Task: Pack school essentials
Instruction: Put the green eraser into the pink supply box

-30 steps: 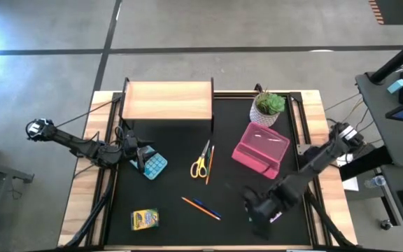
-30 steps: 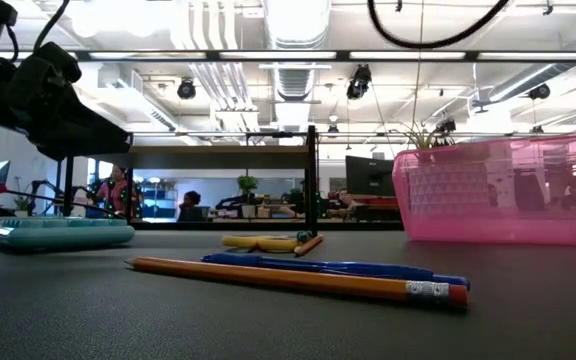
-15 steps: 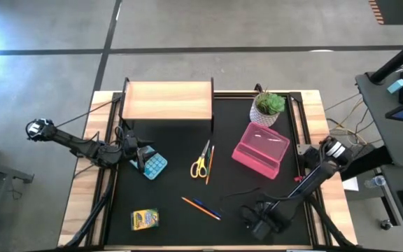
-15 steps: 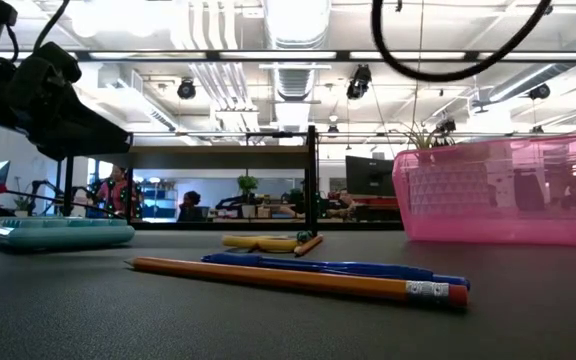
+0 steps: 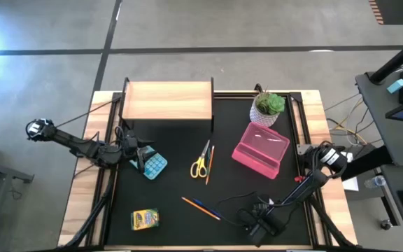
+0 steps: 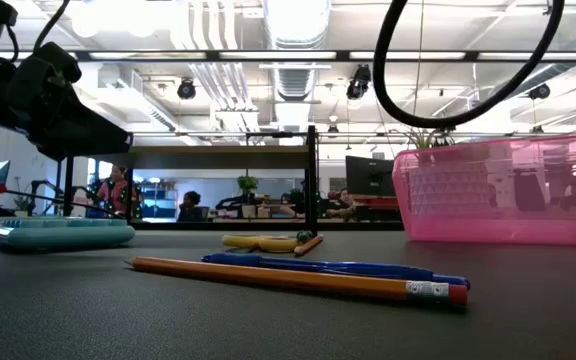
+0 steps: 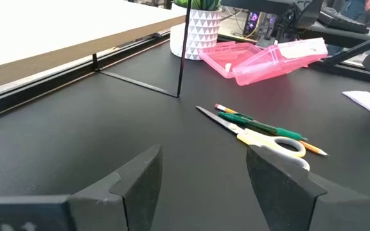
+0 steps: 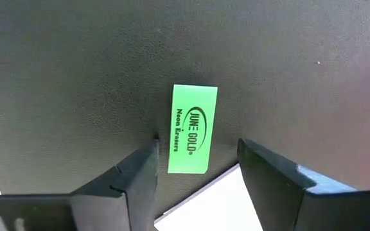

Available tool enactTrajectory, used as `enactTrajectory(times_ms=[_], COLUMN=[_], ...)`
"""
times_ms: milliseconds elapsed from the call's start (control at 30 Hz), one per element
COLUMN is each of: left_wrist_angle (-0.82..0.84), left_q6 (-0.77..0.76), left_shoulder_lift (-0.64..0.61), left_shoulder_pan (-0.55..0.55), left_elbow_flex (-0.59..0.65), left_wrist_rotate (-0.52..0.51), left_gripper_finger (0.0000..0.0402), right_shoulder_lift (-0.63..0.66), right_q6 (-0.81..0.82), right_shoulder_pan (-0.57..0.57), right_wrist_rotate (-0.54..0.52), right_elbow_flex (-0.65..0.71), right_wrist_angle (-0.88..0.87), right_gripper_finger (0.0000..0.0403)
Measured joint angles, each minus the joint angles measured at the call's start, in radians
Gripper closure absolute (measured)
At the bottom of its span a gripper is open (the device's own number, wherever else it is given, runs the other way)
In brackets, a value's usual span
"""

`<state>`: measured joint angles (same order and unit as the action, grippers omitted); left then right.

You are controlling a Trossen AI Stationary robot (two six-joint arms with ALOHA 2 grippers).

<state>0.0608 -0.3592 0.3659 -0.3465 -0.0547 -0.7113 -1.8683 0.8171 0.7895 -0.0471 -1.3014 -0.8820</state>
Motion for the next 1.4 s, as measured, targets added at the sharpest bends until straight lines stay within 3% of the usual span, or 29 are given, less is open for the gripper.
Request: enactTrajectory(times_ms=[533, 733, 967, 1167, 1400], left_wrist_angle=[0.0, 0.0, 0.0, 0.0, 0.0], left_q6=[0.0, 0.0, 0.0, 0.0, 0.0], left_shoulder_lift=[0.0, 0.0, 0.0, 0.0, 0.0], left_shoulder_pan=[0.0, 0.0, 0.0, 0.0, 0.0], left_elbow_flex=[0.0, 0.0, 0.0, 0.0, 0.0], left_wrist_rotate=[0.0, 0.0, 0.0, 0.0, 0.0], left_gripper_finger=[0.0191, 0.0191, 0.0191, 0.0191, 0.0191], right_shoulder_lift=[0.001, 0.024, 0.146, 0.299, 0.478], right_q6=[0.021, 0.021, 0.031, 0.062, 0.152], right_shoulder_pan=[0.0, 0.0, -0.002, -0.003, -0.031], right_wrist_rotate=[-0.017, -0.006, -0.013, -0.15, -0.456], right_elbow_flex=[0.0, 0.003, 0.004, 0.004, 0.002], right_wrist_angle=[0.012, 0.016, 0.02, 0.018, -0.037], right_gripper_finger=[0.0347, 0.0351, 0.0351, 0.0351, 0.0351])
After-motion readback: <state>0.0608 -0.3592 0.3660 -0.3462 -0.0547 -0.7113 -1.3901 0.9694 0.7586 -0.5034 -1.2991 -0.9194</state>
